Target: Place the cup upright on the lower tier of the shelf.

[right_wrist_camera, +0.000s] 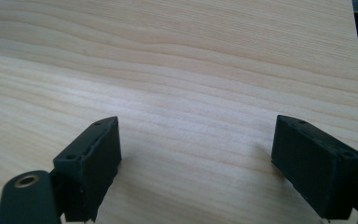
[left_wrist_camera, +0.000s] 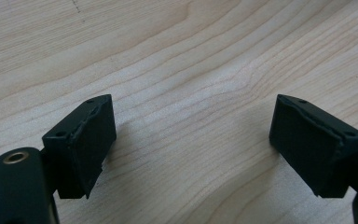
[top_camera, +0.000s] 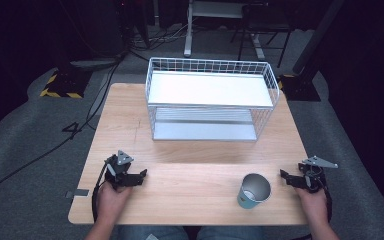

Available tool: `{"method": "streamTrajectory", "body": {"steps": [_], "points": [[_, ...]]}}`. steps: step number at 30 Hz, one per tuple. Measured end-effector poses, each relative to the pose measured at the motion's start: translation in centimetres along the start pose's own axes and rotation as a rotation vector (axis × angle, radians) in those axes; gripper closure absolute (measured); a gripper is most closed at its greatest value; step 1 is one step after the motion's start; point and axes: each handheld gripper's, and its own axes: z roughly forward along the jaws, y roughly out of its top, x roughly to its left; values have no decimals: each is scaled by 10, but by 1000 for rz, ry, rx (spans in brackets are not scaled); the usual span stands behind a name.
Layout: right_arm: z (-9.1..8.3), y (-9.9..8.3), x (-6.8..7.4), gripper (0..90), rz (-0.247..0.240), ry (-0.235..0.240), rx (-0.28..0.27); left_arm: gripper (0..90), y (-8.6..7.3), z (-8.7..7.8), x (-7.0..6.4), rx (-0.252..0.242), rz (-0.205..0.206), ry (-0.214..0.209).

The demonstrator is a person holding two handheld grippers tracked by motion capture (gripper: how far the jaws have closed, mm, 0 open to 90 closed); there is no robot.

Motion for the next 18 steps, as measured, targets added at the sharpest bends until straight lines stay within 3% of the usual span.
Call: {"method": "streamTrajectory", "body": {"steps": [8, 18], "points": [[-31, -3, 17, 165, -27, 23, -70, 152, 0, 0, 0, 0, 0, 0], [-67, -21, 53, 165, -29, 80, -121, 152, 1, 0, 0, 2, 5, -1]]}}
